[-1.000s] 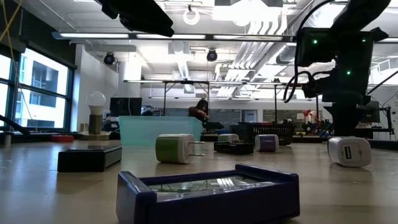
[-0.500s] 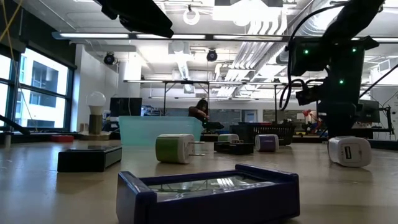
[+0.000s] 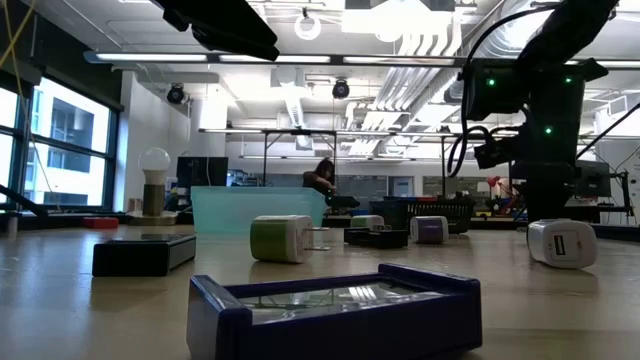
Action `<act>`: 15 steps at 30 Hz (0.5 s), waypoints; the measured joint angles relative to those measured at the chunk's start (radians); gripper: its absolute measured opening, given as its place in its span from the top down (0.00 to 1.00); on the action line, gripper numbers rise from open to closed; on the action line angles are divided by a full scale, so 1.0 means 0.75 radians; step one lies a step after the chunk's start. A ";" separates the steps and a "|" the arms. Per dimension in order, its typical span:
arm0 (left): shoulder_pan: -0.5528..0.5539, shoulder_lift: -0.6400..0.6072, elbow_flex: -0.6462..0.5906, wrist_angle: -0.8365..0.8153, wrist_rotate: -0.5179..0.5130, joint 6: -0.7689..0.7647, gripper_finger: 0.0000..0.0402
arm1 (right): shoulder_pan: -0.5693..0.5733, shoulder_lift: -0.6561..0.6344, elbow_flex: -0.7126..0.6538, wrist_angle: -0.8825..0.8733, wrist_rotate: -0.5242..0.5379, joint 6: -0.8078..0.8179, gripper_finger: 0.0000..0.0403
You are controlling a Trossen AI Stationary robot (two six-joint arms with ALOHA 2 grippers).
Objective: Pick & Place Office items
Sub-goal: Put the red charger adapter into the green bin
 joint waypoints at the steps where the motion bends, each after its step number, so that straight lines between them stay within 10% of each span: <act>1: 0.000 0.000 0.000 -0.001 0.000 0.000 0.45 | 0.005 -0.003 0.003 -0.002 0.000 0.002 0.51; 15: 0.008 0.096 0.000 0.028 0.001 -0.013 0.45 | 0.333 -0.146 0.166 0.238 0.064 0.034 0.51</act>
